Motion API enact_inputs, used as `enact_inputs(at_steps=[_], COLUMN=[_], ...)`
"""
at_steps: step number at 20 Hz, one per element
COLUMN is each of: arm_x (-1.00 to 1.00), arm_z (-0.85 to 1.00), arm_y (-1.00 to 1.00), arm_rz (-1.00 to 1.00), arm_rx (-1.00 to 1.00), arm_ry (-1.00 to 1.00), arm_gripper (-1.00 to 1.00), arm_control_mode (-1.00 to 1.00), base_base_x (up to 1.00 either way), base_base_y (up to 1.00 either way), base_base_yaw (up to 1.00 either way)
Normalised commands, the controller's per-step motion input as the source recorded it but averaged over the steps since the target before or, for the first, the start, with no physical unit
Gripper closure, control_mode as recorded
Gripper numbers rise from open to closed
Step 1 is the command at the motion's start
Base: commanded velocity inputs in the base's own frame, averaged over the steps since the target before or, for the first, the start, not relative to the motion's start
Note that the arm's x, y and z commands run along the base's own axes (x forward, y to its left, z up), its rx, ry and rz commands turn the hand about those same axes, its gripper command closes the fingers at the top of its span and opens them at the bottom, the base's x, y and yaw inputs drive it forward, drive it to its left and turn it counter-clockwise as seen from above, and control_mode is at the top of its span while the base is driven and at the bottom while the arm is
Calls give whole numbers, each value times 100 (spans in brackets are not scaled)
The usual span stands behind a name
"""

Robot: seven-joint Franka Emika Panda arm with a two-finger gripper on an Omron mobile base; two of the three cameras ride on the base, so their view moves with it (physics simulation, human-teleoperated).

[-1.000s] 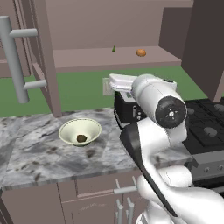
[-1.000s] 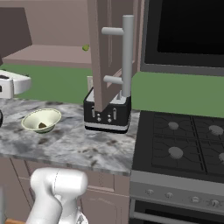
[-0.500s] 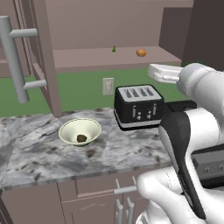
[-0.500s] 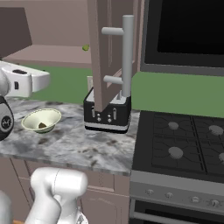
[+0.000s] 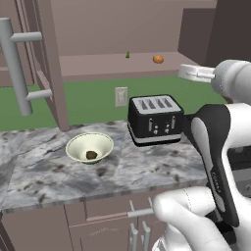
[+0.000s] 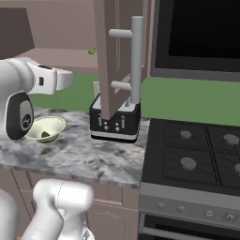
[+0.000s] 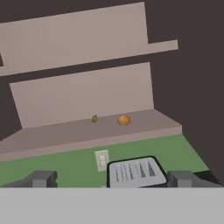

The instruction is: Open the cabinet. Pick the kiwi and tangerine from the cabinet and place them into the bowl. Then close the cabinet.

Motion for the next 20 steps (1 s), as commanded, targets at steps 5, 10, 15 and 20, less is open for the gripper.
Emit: enact_inputs(at_steps=[5, 10, 15, 20], arm_x=[56, 50, 8, 3], arm_z=[0, 0, 0, 0], arm_y=[-3, -1, 0, 0], arm_rz=[0, 0, 0, 0], arm_rx=[0, 0, 0, 0], arm_ry=[8, 3, 0, 0], arm_gripper=[-100, -100, -100, -100], arm_control_mode=[-100, -100, -100, -100], base_base_x=[0, 0, 0, 0], base_base_y=[0, 0, 0, 0], base_base_yaw=[0, 0, 0, 0])
